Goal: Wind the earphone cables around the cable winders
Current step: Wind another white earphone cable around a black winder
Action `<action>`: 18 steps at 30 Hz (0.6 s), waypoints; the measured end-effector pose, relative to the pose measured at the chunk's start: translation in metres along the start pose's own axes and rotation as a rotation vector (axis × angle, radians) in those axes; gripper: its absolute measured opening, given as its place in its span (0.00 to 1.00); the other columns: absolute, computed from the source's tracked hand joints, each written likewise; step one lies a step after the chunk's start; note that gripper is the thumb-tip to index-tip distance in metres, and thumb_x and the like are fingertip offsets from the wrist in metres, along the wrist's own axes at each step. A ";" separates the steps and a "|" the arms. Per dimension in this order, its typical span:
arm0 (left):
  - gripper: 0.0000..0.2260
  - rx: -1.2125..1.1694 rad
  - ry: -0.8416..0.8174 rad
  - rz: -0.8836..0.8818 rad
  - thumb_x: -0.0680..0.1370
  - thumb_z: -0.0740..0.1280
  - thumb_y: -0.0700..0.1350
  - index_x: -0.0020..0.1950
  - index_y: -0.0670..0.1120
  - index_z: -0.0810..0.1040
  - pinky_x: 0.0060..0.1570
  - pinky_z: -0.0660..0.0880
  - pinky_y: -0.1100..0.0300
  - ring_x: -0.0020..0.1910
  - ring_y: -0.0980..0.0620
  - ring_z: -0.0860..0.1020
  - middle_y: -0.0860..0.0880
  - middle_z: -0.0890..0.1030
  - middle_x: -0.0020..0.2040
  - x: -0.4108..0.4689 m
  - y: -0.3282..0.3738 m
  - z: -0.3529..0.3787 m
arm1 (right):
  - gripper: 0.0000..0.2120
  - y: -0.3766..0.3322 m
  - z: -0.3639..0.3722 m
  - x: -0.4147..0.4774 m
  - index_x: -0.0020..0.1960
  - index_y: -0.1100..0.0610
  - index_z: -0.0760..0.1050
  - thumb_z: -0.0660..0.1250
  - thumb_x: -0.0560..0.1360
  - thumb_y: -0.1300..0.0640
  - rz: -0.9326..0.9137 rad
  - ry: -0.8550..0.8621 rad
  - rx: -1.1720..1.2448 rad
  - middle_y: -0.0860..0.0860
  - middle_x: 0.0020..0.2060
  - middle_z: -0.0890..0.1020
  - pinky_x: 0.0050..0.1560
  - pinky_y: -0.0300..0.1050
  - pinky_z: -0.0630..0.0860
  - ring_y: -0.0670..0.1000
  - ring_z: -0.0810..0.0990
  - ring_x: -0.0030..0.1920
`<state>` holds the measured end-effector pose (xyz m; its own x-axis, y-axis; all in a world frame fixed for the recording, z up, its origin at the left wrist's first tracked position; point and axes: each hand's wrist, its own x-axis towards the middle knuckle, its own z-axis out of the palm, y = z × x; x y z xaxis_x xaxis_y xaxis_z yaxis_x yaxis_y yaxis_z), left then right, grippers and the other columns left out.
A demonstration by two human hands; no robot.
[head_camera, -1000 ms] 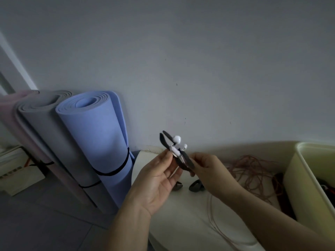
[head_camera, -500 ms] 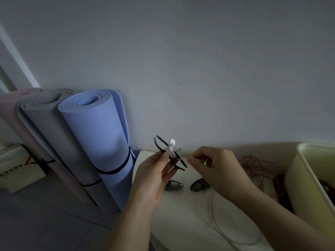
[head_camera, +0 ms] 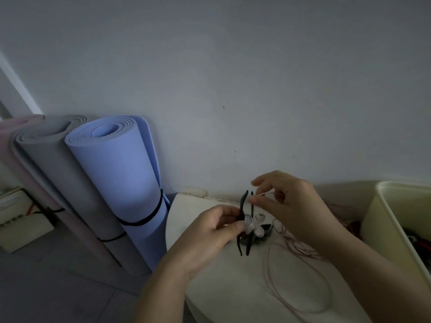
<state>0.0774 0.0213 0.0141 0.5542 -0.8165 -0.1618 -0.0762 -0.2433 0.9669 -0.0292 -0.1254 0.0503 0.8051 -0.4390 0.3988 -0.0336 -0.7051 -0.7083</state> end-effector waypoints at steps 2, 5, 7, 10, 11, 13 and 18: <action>0.09 0.002 -0.044 0.004 0.78 0.67 0.44 0.58 0.49 0.78 0.56 0.75 0.62 0.54 0.56 0.81 0.51 0.84 0.54 -0.002 0.001 -0.003 | 0.06 0.003 0.000 0.000 0.37 0.50 0.77 0.72 0.71 0.52 0.052 -0.028 0.056 0.44 0.28 0.75 0.28 0.31 0.62 0.42 0.67 0.24; 0.09 0.027 -0.060 -0.001 0.78 0.68 0.44 0.57 0.51 0.79 0.55 0.75 0.65 0.53 0.59 0.81 0.52 0.84 0.53 -0.004 0.001 -0.008 | 0.06 0.008 -0.001 0.000 0.36 0.46 0.77 0.72 0.70 0.47 0.053 -0.067 0.068 0.56 0.33 0.81 0.29 0.39 0.64 0.43 0.62 0.25; 0.09 0.056 -0.065 -0.005 0.78 0.68 0.43 0.56 0.52 0.79 0.55 0.75 0.66 0.52 0.60 0.81 0.53 0.84 0.52 -0.006 0.002 -0.009 | 0.06 0.007 -0.003 -0.001 0.37 0.48 0.78 0.72 0.69 0.47 0.049 -0.098 0.049 0.51 0.25 0.75 0.27 0.35 0.60 0.44 0.61 0.24; 0.09 0.076 -0.093 0.002 0.78 0.68 0.42 0.57 0.52 0.78 0.56 0.74 0.67 0.54 0.62 0.80 0.54 0.84 0.52 -0.009 0.003 -0.009 | 0.09 0.006 -0.006 0.000 0.37 0.52 0.77 0.72 0.69 0.48 0.075 -0.145 0.031 0.45 0.20 0.65 0.25 0.33 0.59 0.44 0.61 0.23; 0.10 0.055 -0.107 0.004 0.78 0.67 0.41 0.58 0.50 0.79 0.56 0.74 0.67 0.54 0.61 0.80 0.54 0.84 0.53 -0.010 0.003 -0.010 | 0.09 0.004 -0.008 0.001 0.36 0.52 0.77 0.71 0.69 0.47 0.088 -0.163 0.053 0.44 0.20 0.67 0.26 0.31 0.59 0.43 0.62 0.23; 0.11 -0.016 -0.133 0.006 0.78 0.67 0.40 0.59 0.47 0.79 0.57 0.74 0.65 0.55 0.57 0.81 0.51 0.84 0.54 -0.010 0.003 -0.012 | 0.10 0.001 -0.012 0.003 0.37 0.55 0.78 0.69 0.69 0.48 0.131 -0.185 0.166 0.43 0.22 0.74 0.25 0.28 0.62 0.41 0.66 0.22; 0.11 -0.332 -0.216 0.031 0.75 0.70 0.39 0.56 0.43 0.81 0.55 0.77 0.61 0.55 0.49 0.82 0.44 0.84 0.53 -0.012 0.007 -0.009 | 0.17 0.018 -0.011 0.005 0.35 0.56 0.76 0.73 0.66 0.42 0.316 -0.300 0.507 0.51 0.27 0.75 0.29 0.35 0.66 0.46 0.68 0.26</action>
<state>0.0778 0.0338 0.0245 0.3659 -0.9208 -0.1351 0.2012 -0.0634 0.9775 -0.0325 -0.1468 0.0460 0.9344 -0.3562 -0.0005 -0.0716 -0.1864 -0.9799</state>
